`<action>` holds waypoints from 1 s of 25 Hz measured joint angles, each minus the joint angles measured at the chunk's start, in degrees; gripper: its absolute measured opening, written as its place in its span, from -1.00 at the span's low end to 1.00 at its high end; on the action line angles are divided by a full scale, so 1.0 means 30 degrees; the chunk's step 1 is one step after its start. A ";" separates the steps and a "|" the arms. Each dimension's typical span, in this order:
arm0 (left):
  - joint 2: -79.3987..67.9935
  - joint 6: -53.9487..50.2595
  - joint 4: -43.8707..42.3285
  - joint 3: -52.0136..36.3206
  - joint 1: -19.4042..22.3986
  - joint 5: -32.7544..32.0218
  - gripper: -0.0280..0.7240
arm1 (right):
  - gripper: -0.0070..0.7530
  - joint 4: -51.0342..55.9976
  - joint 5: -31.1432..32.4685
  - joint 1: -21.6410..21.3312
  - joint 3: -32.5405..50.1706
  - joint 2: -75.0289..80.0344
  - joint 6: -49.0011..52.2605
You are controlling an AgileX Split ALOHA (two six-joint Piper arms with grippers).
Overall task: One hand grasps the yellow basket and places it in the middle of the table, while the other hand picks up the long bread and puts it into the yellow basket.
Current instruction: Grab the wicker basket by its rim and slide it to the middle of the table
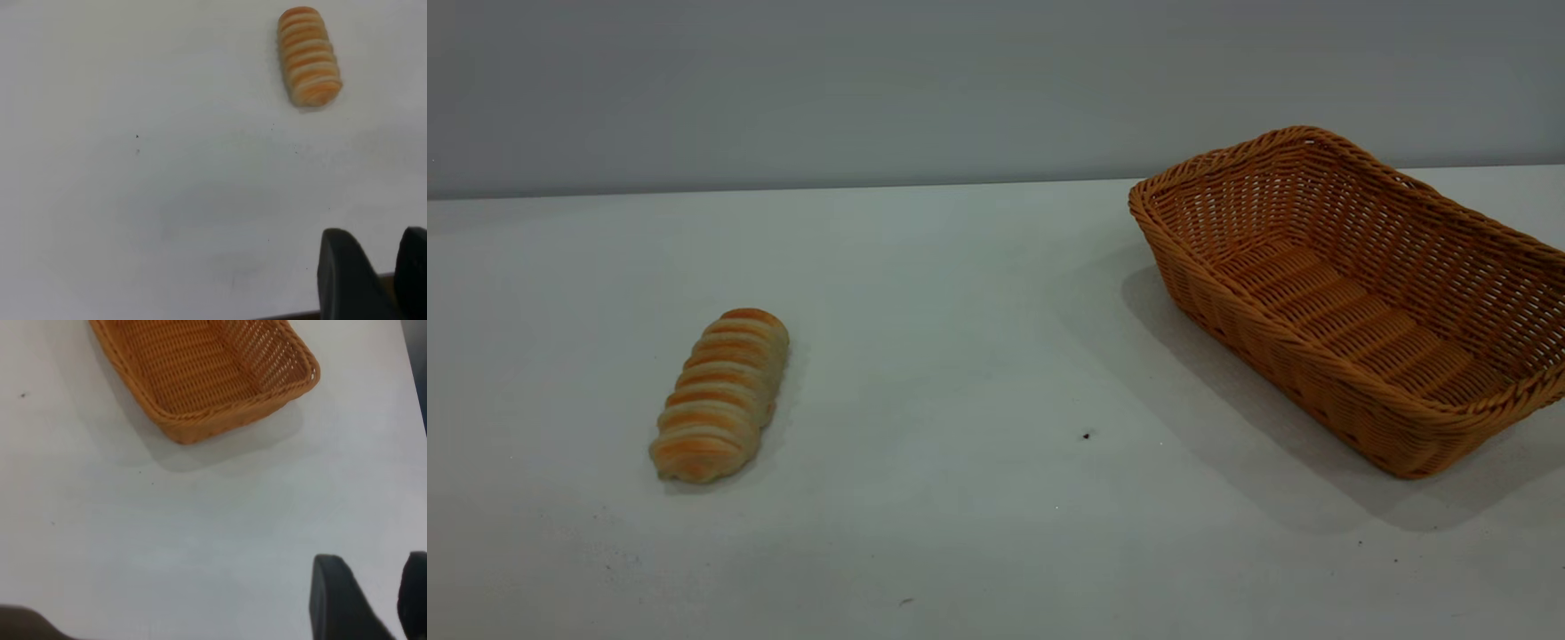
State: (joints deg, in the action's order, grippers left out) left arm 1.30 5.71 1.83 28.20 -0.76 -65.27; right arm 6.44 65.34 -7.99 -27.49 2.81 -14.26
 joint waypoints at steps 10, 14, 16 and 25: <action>-0.0025 0.0000 0.0000 0.0000 0.0000 0.0000 -0.28 | -0.28 0.1480 -0.0142 0.1164 0.0000 0.0096 0.1182; -0.1457 0.0803 0.0478 0.0041 0.0000 0.0068 -0.28 | -0.28 0.2742 -0.1587 0.1308 0.0000 0.1061 0.2033; -0.2717 0.1817 0.0996 0.0158 0.0000 0.0754 -0.28 | -0.28 0.4272 -0.3191 0.1323 0.0000 0.1847 0.2315; -1.1309 0.6793 0.4102 0.0260 0.0000 0.9817 -0.28 | -0.23 0.8670 -0.9298 0.1323 0.0945 1.0699 -0.0665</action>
State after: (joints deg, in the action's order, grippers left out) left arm -32.63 26.09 14.14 28.98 -0.76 -35.82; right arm 32.45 37.45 -4.02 -24.66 34.91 -16.25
